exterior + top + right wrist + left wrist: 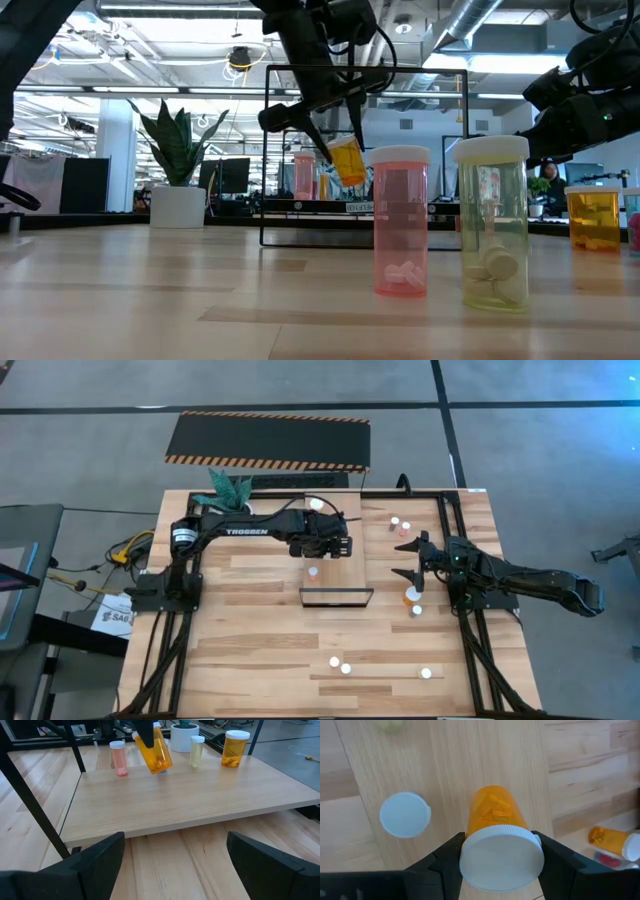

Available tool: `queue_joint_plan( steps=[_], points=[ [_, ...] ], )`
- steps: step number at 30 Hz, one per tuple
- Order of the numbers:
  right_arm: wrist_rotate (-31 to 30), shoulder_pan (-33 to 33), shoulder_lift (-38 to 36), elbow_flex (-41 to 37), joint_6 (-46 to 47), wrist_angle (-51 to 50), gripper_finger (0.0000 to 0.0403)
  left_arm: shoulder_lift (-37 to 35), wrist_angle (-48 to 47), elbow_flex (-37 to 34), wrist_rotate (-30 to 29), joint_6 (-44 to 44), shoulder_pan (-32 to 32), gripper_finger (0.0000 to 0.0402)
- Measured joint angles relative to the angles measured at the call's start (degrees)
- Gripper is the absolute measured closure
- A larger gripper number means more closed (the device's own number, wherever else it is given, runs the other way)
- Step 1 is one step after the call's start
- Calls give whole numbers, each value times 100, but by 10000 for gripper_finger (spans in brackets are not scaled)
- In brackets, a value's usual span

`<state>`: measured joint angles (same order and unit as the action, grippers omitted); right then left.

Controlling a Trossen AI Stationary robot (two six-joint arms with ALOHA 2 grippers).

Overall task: Pick and place medicine bottles onto shelf by color
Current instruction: Put the bottom large orange pill bottle on the shelf aligned with the other large orange pill bottle

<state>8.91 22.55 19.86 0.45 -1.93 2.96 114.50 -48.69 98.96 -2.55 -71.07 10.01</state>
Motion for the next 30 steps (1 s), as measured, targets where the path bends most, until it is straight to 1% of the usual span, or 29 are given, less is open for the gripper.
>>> queue_joint_plan(
  steps=[3, 9, 24, 30],
  points=[
    [0, 0, 0, 0, 0, 0, 29, 76, 7, 10, -1, -65, -44, 221],
    [2, -1, 0, 1, 0, -4, 29, 306, -51, 59, 427, -123, -1, 221],
    [2, 0, 0, 2, 0, -20, 29, 337, -124, 120, 385, -205, 1, 219],
    [1, 0, 0, 2, 0, -27, 29, 337, -133, 120, 387, -207, 3, 193]
  ],
)
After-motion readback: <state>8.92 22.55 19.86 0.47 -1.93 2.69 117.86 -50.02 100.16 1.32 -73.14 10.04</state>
